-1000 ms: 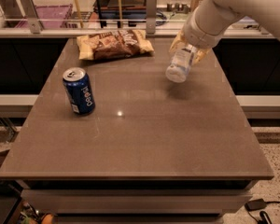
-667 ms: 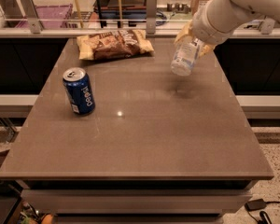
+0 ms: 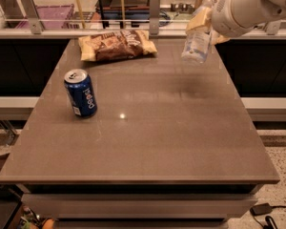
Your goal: Pick blue plastic bottle
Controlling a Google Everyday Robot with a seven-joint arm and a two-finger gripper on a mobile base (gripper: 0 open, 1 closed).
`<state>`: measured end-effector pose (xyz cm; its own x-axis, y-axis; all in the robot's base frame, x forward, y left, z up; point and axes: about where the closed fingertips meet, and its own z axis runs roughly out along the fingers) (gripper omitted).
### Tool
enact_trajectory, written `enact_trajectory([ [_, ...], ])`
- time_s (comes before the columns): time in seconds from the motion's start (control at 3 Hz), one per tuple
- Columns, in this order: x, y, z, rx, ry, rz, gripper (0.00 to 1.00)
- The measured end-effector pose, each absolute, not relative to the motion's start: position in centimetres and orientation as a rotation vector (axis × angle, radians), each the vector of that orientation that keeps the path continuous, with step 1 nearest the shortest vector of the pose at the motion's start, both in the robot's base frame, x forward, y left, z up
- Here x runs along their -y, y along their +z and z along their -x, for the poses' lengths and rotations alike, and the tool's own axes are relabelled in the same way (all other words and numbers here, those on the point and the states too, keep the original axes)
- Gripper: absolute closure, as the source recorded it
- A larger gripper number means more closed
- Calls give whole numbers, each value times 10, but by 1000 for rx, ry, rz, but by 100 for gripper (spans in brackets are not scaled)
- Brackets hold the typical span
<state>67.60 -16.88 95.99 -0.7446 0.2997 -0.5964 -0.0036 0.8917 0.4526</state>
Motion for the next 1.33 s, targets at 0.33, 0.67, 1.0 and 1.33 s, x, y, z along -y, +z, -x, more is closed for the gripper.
enact_trajectory([
  [0.33,170,974,-676,-2284,593,-116,100],
  [0.67,165,984,-674,-2220,600,-33,100],
  [1.0,148,986,-672,-2165,604,20,100],
  [1.33,135,987,-670,-2116,581,18,100],
])
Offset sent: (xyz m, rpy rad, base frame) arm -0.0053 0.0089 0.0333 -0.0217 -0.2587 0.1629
